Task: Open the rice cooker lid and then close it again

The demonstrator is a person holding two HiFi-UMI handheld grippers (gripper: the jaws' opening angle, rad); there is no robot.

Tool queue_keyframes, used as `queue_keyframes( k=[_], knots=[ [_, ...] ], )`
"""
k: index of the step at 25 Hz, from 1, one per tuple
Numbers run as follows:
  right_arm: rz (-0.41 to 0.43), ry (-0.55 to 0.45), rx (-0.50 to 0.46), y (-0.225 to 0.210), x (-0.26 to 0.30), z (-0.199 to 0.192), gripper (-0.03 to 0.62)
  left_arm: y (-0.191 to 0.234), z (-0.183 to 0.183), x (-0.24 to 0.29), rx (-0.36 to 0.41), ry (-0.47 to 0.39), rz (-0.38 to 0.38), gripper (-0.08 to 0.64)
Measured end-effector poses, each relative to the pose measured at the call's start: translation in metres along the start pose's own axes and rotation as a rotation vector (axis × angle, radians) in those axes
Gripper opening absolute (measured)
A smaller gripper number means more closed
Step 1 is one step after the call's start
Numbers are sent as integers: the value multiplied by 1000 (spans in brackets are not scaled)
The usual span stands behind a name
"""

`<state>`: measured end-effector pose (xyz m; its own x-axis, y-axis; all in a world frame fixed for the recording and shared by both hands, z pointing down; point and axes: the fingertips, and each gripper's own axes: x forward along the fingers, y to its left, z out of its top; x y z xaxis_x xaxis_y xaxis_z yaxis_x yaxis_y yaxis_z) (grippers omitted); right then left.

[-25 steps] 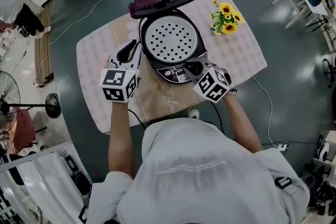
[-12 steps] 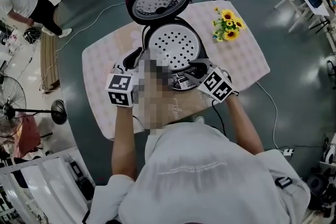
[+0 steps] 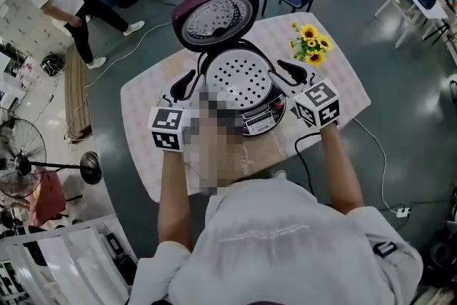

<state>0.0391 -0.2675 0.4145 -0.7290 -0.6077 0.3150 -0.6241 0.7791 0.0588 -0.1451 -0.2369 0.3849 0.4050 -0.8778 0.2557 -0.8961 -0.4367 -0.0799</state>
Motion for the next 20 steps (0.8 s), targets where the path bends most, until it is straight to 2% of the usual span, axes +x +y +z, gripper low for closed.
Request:
queue_keyframes(
  k=[6, 11, 14, 20],
  knots=[
    [-90, -121, -19, -31, -29, 55, 158, 4, 24, -5, 27, -35, 15, 104],
    [-133, -210, -53, -44, -59, 93, 158, 4, 41, -19, 38, -64, 40, 110],
    [-149, -232, -60, -48, -70, 101, 158, 3, 46, -25, 37, -76, 56, 110],
    [-151, -203, -66, -49, -73, 89, 157, -4, 44, -27, 36, -68, 58, 110]
  ],
)
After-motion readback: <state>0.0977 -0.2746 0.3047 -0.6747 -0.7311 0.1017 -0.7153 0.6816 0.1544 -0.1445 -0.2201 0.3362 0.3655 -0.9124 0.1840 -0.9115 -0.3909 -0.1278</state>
